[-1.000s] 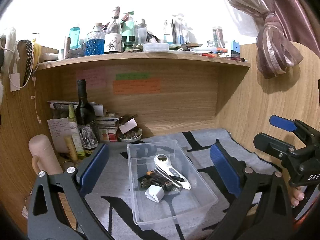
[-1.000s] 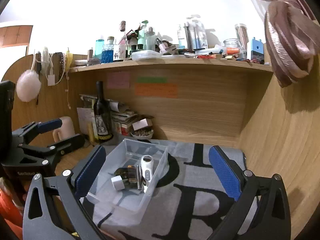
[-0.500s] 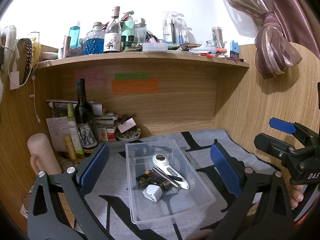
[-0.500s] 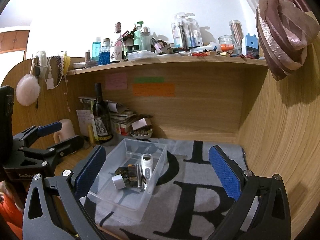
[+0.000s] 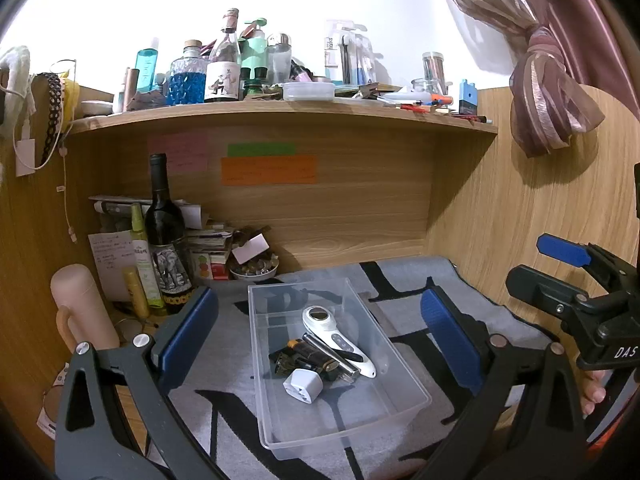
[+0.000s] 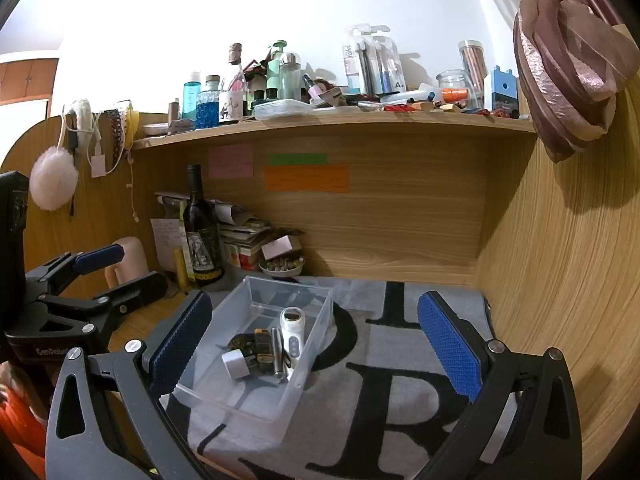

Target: Organize rigid objects

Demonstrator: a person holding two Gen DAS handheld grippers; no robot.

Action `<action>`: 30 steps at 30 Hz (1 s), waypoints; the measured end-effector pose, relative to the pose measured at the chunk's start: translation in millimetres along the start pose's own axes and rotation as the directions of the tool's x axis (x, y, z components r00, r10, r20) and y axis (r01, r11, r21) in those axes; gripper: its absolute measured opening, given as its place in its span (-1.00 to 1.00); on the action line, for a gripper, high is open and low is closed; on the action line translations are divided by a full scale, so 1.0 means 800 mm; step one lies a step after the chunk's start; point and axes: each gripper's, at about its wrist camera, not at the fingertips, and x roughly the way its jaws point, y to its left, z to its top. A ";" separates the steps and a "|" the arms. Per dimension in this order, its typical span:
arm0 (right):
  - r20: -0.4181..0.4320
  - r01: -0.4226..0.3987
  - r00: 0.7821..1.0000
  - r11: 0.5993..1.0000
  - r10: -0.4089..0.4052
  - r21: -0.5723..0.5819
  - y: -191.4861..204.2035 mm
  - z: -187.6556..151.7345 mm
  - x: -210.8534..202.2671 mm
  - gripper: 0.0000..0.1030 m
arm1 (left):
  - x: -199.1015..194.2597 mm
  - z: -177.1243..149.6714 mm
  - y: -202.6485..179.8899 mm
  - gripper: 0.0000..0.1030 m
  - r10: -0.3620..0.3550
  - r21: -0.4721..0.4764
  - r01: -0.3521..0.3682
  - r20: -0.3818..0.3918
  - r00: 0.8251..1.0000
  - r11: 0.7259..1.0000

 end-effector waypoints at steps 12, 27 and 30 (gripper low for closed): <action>0.007 0.005 1.000 1.000 -0.005 0.021 -0.007 0.000 0.002 1.00 | 0.001 0.000 -0.001 0.99 -0.001 -0.004 0.001 0.000 1.000 1.000; 0.025 0.027 0.999 0.999 -0.027 0.021 -0.010 0.001 -0.005 1.00 | 0.008 -0.001 0.002 0.99 -0.020 -0.027 0.019 -0.030 0.999 0.999; 0.022 0.022 1.000 1.000 -0.023 0.015 -0.009 0.001 -0.004 1.00 | 0.009 -0.001 0.001 0.99 -0.032 -0.027 0.031 -0.034 0.999 0.999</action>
